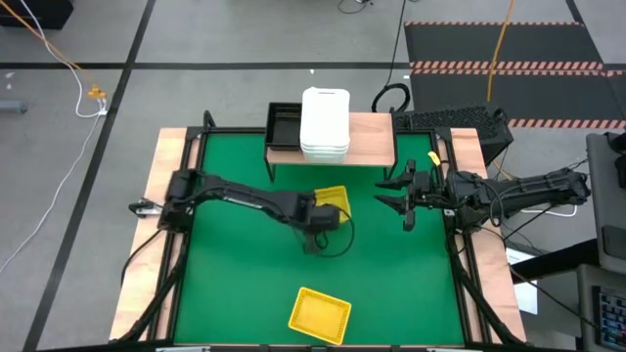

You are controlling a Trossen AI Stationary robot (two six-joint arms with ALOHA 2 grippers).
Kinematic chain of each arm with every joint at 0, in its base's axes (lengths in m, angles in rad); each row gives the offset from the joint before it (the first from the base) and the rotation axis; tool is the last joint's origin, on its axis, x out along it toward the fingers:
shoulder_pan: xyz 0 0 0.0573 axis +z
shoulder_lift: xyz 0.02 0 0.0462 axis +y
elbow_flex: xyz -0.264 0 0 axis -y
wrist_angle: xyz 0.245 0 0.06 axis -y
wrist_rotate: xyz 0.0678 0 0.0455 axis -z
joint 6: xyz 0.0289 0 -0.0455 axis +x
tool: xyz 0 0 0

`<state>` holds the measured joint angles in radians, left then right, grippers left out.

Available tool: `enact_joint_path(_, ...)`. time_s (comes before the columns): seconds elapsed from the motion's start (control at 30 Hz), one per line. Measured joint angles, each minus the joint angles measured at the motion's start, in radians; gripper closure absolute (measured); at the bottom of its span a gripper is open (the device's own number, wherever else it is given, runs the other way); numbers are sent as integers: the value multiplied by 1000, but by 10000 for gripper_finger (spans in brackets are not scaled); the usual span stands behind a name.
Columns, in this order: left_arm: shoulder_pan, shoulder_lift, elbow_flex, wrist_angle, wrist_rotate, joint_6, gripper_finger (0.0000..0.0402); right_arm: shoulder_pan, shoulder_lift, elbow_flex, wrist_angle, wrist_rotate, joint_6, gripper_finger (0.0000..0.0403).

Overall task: Stack baskets on shelf by color
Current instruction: Stack the top yellow bin on top of the bottom yellow bin

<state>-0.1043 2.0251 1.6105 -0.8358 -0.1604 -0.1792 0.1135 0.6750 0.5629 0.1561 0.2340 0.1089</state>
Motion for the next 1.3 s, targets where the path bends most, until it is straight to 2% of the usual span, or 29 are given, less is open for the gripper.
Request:
enact_joint_path(0.1,-75,-81,1,-7,-1,10,396,0,0,0,1,0,0,255)
enact_joint_path(0.2,-172,-166,2,-5,92,63,397,0,0,0,0,0,-1,255)
enact_joint_path(0.3,-278,-206,4,58,118,64,398,0,0,0,-3,0,-3,255)
enact_joint_path(0.4,-374,-201,3,169,113,64,397,0,0,0,-3,0,0,255)
enact_joint_path(0.57,-477,-119,3,323,111,52,397,0,0,0,17,0,16,255)
enact_joint_path(0.87,-494,-29,2,281,111,-168,393,0,0,0,27,0,16,255)
enact_joint_path(1.17,-475,-29,2,255,236,-226,346,0,0,0,24,0,3,255)
enact_joint_path(1.3,-463,-29,2,255,240,-246,318,0,0,0,24,0,3,255)
